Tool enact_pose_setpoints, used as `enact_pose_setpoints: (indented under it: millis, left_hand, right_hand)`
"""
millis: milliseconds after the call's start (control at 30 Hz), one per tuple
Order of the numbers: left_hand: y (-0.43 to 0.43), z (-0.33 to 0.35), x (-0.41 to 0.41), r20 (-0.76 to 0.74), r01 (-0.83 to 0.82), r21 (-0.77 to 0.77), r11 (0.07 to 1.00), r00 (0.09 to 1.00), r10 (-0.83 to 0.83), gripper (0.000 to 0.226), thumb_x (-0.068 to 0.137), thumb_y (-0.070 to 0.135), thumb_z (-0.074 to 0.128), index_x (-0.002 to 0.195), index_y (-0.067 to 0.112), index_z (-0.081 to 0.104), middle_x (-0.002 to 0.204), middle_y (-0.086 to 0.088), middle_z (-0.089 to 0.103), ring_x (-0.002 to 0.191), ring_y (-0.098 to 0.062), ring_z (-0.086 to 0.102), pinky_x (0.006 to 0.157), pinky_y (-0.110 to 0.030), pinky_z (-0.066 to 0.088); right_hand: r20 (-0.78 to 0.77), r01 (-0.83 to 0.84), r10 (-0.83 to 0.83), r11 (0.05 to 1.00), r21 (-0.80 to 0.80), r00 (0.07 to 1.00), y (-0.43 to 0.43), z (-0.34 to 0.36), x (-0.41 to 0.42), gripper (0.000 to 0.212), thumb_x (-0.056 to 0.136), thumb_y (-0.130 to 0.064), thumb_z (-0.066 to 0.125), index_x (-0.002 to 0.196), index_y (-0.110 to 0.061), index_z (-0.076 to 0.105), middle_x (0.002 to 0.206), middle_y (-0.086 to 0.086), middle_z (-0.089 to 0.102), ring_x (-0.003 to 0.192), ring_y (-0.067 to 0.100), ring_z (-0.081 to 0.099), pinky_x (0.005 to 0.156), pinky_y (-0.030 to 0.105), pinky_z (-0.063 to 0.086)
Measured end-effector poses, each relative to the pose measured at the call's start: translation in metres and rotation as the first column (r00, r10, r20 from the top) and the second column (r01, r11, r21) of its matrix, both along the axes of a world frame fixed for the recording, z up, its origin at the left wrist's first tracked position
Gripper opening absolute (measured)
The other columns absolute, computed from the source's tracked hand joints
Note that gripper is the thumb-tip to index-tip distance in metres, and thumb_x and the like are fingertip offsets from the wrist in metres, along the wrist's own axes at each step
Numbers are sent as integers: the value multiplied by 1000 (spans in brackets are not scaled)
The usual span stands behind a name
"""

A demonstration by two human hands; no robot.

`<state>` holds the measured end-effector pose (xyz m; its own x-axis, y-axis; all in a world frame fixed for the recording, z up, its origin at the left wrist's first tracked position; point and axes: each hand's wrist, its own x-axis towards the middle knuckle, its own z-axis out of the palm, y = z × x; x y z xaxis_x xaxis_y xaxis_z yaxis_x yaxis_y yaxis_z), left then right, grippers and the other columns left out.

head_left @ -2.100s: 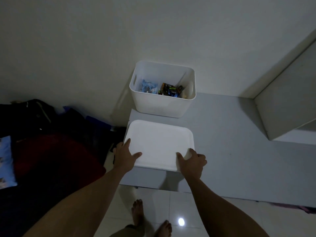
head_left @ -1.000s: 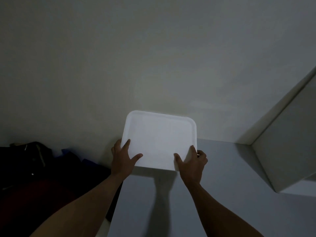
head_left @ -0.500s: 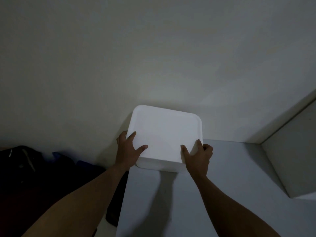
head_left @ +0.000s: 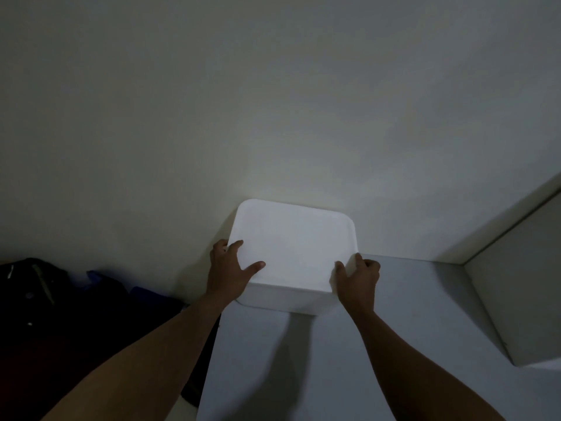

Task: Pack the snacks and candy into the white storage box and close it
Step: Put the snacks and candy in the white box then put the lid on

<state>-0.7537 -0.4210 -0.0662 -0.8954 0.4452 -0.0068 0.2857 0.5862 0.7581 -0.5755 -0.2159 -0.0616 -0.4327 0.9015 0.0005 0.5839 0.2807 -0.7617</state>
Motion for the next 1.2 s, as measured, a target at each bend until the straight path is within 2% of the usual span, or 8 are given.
enact_pose_setpoints:
  millis: [200,300,367,433,533,767,933,1200]
  left_hand:
    - [2,0,-5,82,60,-28,998,995,-57,94,73,59,74,149,26,31,153,-6,18,141,-27,27,111,-38,34]
    - [3,4,-4,141,81,-57,995,987,-72,106,66,67,75,152,33,24,159,-3,16,142,-25,30,112,-39,33]
    - [4,6,-4,155,69,-72,995,986,-57,109,61,69,76,152,37,24,159,-4,19,142,-26,31,112,-40,32]
    - [6,8,-6,168,66,-100,993,985,-48,111,58,72,76,151,40,24,156,-8,27,140,-28,34,112,-42,33]
    - [6,9,-5,177,49,-107,993,984,-30,113,55,74,75,151,41,24,148,-11,37,135,-29,40,110,-41,36]
    - [-12,6,10,160,67,-119,991,986,-48,116,54,75,76,151,45,19,141,-8,43,129,-27,45,104,-39,39]
    - [-16,8,17,152,90,-146,985,986,-67,117,52,77,75,150,45,20,144,-6,44,131,-26,45,104,-39,39]
    - [-14,11,23,179,80,-165,983,983,-50,117,47,79,76,147,45,25,144,-5,43,129,-26,47,105,-42,40]
  right_hand:
    - [-34,-7,8,999,48,999,11,-14,-1,31,98,-22,40,121,-4,48,115,12,41,97,31,56,86,49,54]
    - [9,35,-35,999,-2,999,12,-12,-1,45,102,-32,28,132,-6,49,112,15,55,100,32,59,92,49,50]
    - [44,48,-47,999,-23,998,12,-11,-2,58,101,-44,17,128,-7,53,109,16,62,102,34,61,94,47,49]
    - [66,33,-31,999,-30,997,12,-11,-2,53,103,-40,21,140,-12,46,115,15,62,108,36,60,97,45,47]
    - [110,-19,20,1000,-10,994,12,-9,1,51,102,-21,31,153,-18,28,122,17,59,114,37,56,98,43,42]
    - [22,-15,14,998,54,1000,-4,-14,20,48,103,-21,34,151,-16,33,119,17,62,111,35,58,93,37,42]
    - [48,-27,23,996,80,999,-10,-12,33,48,104,-26,36,149,-11,36,137,17,55,124,36,52,105,42,39]
    - [95,-31,24,997,75,995,-6,-12,39,48,103,-27,37,147,-10,39,133,16,58,122,35,54,104,42,41]
